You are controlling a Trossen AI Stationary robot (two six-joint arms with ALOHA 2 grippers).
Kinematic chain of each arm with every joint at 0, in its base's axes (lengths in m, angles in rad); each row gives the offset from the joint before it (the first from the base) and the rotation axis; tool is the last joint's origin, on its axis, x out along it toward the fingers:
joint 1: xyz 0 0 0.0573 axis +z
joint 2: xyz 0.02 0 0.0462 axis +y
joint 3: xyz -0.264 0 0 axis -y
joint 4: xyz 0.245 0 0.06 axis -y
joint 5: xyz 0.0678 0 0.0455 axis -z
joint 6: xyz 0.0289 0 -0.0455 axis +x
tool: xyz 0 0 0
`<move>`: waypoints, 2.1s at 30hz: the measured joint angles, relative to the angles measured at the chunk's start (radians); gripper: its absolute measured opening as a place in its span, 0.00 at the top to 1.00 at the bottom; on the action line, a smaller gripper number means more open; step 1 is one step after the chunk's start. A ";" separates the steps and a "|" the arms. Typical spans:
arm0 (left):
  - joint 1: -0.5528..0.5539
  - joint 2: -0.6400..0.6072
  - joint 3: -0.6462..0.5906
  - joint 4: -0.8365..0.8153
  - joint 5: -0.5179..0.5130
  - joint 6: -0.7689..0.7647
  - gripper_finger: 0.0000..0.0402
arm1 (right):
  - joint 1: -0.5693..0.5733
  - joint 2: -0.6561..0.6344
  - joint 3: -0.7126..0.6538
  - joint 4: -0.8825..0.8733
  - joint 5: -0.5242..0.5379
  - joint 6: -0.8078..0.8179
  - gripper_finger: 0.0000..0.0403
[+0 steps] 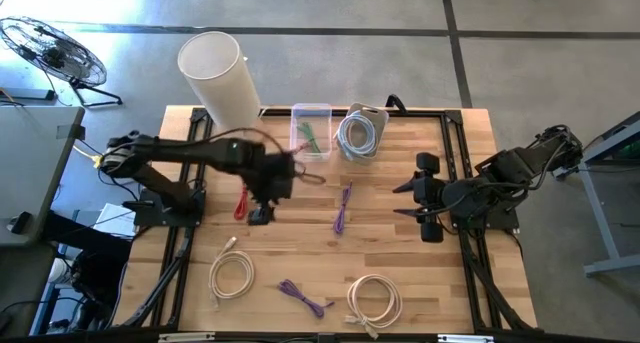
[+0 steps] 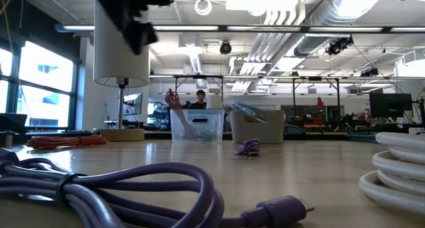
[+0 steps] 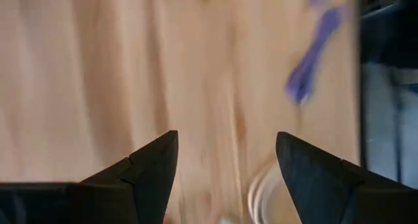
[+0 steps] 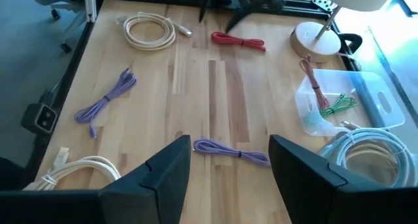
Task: Pick & Place USB Port
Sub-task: Put the red charger cable into the transparent bin
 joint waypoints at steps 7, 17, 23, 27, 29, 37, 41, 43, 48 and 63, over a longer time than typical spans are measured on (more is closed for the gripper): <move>-0.165 -0.010 0.000 -0.203 -0.285 -0.480 0.37 | 0.000 0.000 0.000 0.000 0.018 -0.036 0.51; -0.285 0.009 -0.001 -0.367 -0.500 -0.982 0.37 | 0.000 0.000 0.000 0.000 0.037 -0.040 0.51; -0.279 0.020 -0.075 -0.407 -0.579 -1.097 0.37 | 0.000 0.000 0.000 0.001 0.013 -0.016 0.51; -0.240 0.023 -0.183 -0.288 -0.524 -1.098 0.37 | 0.000 0.000 0.000 0.000 0.011 -0.009 0.51; -0.216 0.021 -0.245 -0.201 -0.488 -1.074 0.37 | 0.000 0.000 0.000 0.001 0.010 -0.008 0.51; -0.130 0.022 -0.428 0.010 -0.392 -0.998 0.37 | 0.000 0.000 0.000 0.001 -0.017 -0.009 0.51; -0.101 0.021 -0.455 0.022 -0.390 -0.984 0.37 | 0.000 0.000 0.000 0.001 -0.024 -0.010 0.51; -0.084 0.022 -0.459 0.025 -0.390 -0.958 0.37 | 0.000 0.000 0.000 0.001 -0.024 -0.012 0.51; -0.034 0.021 -0.459 0.062 -0.389 -0.880 0.37 | 0.000 0.000 0.000 0.001 -0.032 -0.019 0.51; 0.068 0.021 -0.459 0.072 -0.334 -0.785 0.37 | 0.000 0.000 0.000 0.000 -0.032 -0.034 0.51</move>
